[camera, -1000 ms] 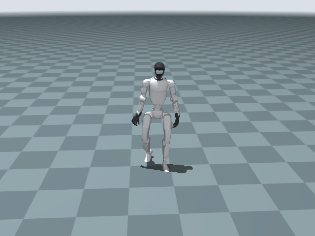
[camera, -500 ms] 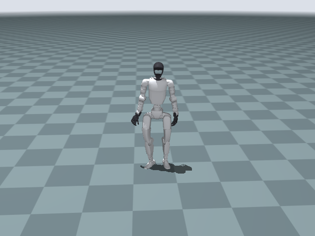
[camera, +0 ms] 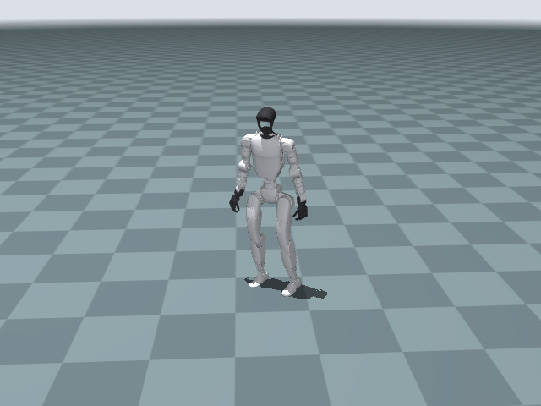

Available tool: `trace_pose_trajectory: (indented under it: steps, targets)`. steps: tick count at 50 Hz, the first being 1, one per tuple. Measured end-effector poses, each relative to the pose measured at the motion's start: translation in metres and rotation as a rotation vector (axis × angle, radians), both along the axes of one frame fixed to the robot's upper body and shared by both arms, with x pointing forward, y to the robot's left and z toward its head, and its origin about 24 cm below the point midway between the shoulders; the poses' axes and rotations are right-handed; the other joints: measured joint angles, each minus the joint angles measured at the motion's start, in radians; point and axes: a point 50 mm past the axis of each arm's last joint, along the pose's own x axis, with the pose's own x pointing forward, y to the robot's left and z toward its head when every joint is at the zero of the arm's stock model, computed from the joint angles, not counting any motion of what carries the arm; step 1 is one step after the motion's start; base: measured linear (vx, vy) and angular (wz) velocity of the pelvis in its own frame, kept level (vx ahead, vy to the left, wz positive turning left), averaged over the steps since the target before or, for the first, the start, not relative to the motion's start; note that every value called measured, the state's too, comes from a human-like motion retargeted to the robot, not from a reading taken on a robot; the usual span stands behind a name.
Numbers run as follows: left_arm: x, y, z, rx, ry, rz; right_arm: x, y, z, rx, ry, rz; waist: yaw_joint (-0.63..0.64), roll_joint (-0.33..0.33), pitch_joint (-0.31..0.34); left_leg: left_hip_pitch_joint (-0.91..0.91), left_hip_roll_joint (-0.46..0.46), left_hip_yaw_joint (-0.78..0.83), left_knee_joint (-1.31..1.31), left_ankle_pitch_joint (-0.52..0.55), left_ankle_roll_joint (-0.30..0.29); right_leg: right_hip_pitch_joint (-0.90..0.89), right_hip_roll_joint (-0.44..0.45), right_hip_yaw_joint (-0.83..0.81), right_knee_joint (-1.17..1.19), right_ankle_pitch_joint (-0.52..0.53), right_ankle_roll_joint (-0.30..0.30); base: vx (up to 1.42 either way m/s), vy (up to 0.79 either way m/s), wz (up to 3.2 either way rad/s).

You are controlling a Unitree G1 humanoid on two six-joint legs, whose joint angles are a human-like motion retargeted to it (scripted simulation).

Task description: Walk run

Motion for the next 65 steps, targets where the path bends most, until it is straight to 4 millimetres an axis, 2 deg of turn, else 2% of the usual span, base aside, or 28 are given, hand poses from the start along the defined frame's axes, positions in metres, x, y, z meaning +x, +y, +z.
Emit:
trace_pose_trajectory:
  steps: [2, 6, 10, 12, 15, 18, 21, 25, 28, 30, 33, 37, 40, 43, 46, 50, 53, 55, 57, 59, 63, 65]
  targets:
    - [0.004, 0.003, 0.001, 0.015, -0.021, -0.008, 0.001, 0.0, 0.0, 0.013, 0.004, 0.013, 0.017, -0.002, 0.013, 0.011, -0.002, -0.025, -0.053, 0.036, 0.013, -0.02, 0.024, 0.079, 0.015, -0.002, 0.01, 0.02, 0.06, -2.04]
    - [0.002, 0.008, 0.002, 0.035, -0.001, 0.01, 0.007, 0.0, 0.0, 0.006, 0.001, 0.056, -0.034, 0.006, 0.019, 0.046, 0.036, 0.103, -0.087, 0.026, 0.115, -0.066, 0.073, 0.193, 0.049, 0.001, 0.043, -0.01, 0.06, -1.66]
    - [-0.001, 0.018, 0.004, 0.041, 0.044, 0.021, 0.01, 0.01, -0.001, 0.004, -0.024, 0.057, -0.096, -0.008, 0.014, 0.073, 0.081, 0.238, -0.131, 0.025, 0.115, -0.113, 0.118, 0.31, 0.053, 0.011, 0.111, -0.1, -0.02, -1.97]
    - [0.002, 0.027, 0.007, 0.06, 0.054, -0.013, 0.005, 0.016, -0.002, 0.024, -0.016, 0.027, -0.096, -0.022, 0.01, 0.095, 0.097, 0.321, -0.156, 0.02, 0.132, -0.14, 0.082, 0.192, 0.074, -0.002, 0.122, -0.13, -0.07, -2.17]
    - [0.007, 0.04, 0.012, 0.106, 0.051, -0.07, -0.008, 0.019, -0.004, 0.05, 0.04, 0.012, -0.082, -0.035, -0.011, 0.127, 0.121, 0.444, -0.185, 0.006, 0.148, -0.167, -0.008, -0.124, 0.128, -0.065, 0.095, -0.09, -0.07, -2.2]
    - [0.011, 0.048, 0.015, 0.148, 0.032, -0.075, -0.019, 0.017, -0.004, 0.028, 0.091, 0.035, -0.045, -0.057, -0.031, 0.171, 0.131, 0.599, -0.202, -0.014, 0.147, -0.152, -0.062, -0.351, 0.176, -0.121, 0.064, -0.08, -0.04, -2.5]
    - [0.009, 0.046, 0.014, 0.138, 0.012, -0.036, -0.03, 0.014, -0.004, 0.009, 0.138, 0.046, -0.021, -0.065, -0.046, 0.221, 0.135, 0.737, -0.213, -0.029, 0.139, -0.12, -0.075, -0.476, 0.204, -0.153, 0.05, 0.0, -0.05, -2.25]
    - [-0.001, 0.029, 0.008, 0.075, -0.027, 0.099, -0.045, 0.013, -0.004, 0.018, 0.196, 0.029, -0.017, -0.036, -0.075, 0.293, 0.144, 0.878, -0.24, -0.037, 0.123, -0.029, -0.066, -0.648, 0.185, -0.173, 0.043, 0.09, -0.11, -1.74]
    - [-0.009, 0.014, 0.003, 0.018, -0.037, 0.218, -0.055, 0.011, -0.003, 0.008, 0.209, -0.018, -0.019, -0.011, -0.086, 0.363, 0.122, 0.939, -0.279, -0.038, 0.098, 0.047, -0.024, -0.669, 0.097, -0.163, 0.024, 0.14, -0.15, -1.34]
    - [-0.014, 0.008, 0.001, -0.013, -0.024, 0.269, -0.064, 0.011, -0.002, 0.001, 0.219, -0.053, -0.023, 0.0, -0.087, 0.422, 0.094, 0.973, -0.315, -0.034, 0.075, 0.053, 0.014, -0.558, 0.062, -0.13, -0.012, 0.22, -0.16, -0.91]
    - [-0.019, 0.002, 0.0, -0.02, -0.008, 0.263, -0.074, 0.011, -0.001, 0.001, 0.245, -0.111, -0.059, 0.027, -0.095, 0.462, 0.094, 1.0, -0.322, -0.032, 0.05, 0.082, 0.01, -0.607, 0.041, -0.094, -0.036, 0.12, -0.15, -0.29]
    - [-0.021, -0.004, -0.002, -0.022, 0.011, 0.206, -0.07, 0.009, -0.001, -0.006, 0.227, -0.125, -0.114, 0.041, -0.099, 0.461, 0.119, 1.037, -0.204, -0.038, 0.051, 0.092, -0.006, -0.545, 0.014, -0.079, -0.034, 0.07, -0.15, -0.53]
    - [-0.014, -0.005, -0.002, -0.021, 0.026, 0.097, -0.064, 0.007, -0.001, 0.006, 0.187, -0.143, -0.123, 0.002, -0.098, 0.396, 0.124, 0.976, -0.004, -0.018, 0.13, 0.094, -0.072, -0.502, 0.004, -0.078, -0.031, 0.07, -0.03, -0.63]
    - [-0.007, -0.003, -0.001, -0.014, 0.01, 0.02, -0.054, 0.008, -0.002, 0.017, 0.148, -0.132, -0.119, -0.002, -0.09, 0.302, 0.141, 0.877, 0.163, -0.054, 0.082, 0.093, -0.08, -0.438, -0.013, -0.071, -0.033, 0.02, 0.0, -1.08]
    - [-0.004, -0.003, -0.001, -0.001, -0.016, 0.018, -0.041, 0.011, -0.003, 0.032, 0.112, -0.108, -0.113, 0.014, -0.081, 0.22, 0.151, 0.806, 0.21, -0.071, 0.053, 0.084, -0.059, -0.351, -0.033, -0.054, -0.038, -0.01, 0.0, -1.5]
    - [-0.003, -0.005, -0.001, -0.006, -0.024, 0.048, -0.024, 0.018, -0.005, 0.086, 0.053, -0.078, -0.086, 0.03, -0.063, 0.129, 0.144, 0.679, 0.143, -0.069, 0.087, 0.067, -0.033, -0.222, -0.039, -0.044, -0.038, 0.05, 0.01, -1.7]
    - [-0.004, -0.009, -0.002, -0.022, -0.004, 0.065, -0.014, 0.018, -0.005, 0.101, 0.013, -0.033, -0.047, 0.047, -0.043, 0.059, 0.081, 0.402, 0.042, -0.056, 0.115, 0.057, 0.001, -0.101, -0.03, -0.044, -0.033, 0.08, 0.1, -1.99]
    - [-0.007, -0.011, -0.003, -0.026, 0.01, 0.071, -0.011, 0.017, -0.005, 0.087, 0.002, -0.001, -0.03, 0.059, -0.032, 0.044, 0.039, 0.213, -0.007, -0.034, 0.084, 0.056, 0.026, -0.034, -0.025, -0.045, -0.028, 0.1, 0.11, -1.96]
    - [-0.012, -0.011, -0.003, -0.029, 0.031, 0.071, -0.009, 0.015, -0.004, 0.063, -0.001, 0.028, -0.018, 0.074, -0.024, 0.044, 0.01, 0.035, -0.047, 0.028, 0.017, 0.051, 0.062, 0.048, -0.014, -0.041, -0.022, 0.17, 0.14, -2.16]
    - [-0.016, -0.012, -0.003, -0.029, 0.056, 0.06, -0.01, 0.013, -0.003, 0.046, 0.004, 0.03, -0.005, 0.071, -0.021, 0.05, -0.006, 0.019, -0.055, 0.076, 0.047, 0.043, 0.078, 0.126, -0.002, -0.04, -0.008, 0.17, 0.1, -2.02]
    - [-0.019, -0.009, -0.003, -0.014, 0.094, 0.039, -0.016, 0.012, -0.003, 0.037, 0.019, -0.012, -0.033, 0.07, -0.025, 0.127, 0.007, 0.135, -0.119, 0.027, 0.134, 0.03, 0.114, 0.215, 0.006, -0.039, 0.022, 0.15, 0.14, -1.31]
    - [-0.015, -0.008, -0.003, -0.007, 0.093, 0.028, -0.018, 0.012, -0.003, 0.031, 0.018, -0.034, -0.061, 0.07, -0.025, 0.144, 0.016, 0.152, -0.14, 0.023, 0.134, 0.024, 0.126, 0.242, 0.006, -0.033, 0.032, 0.03, 0.06, -0.84]
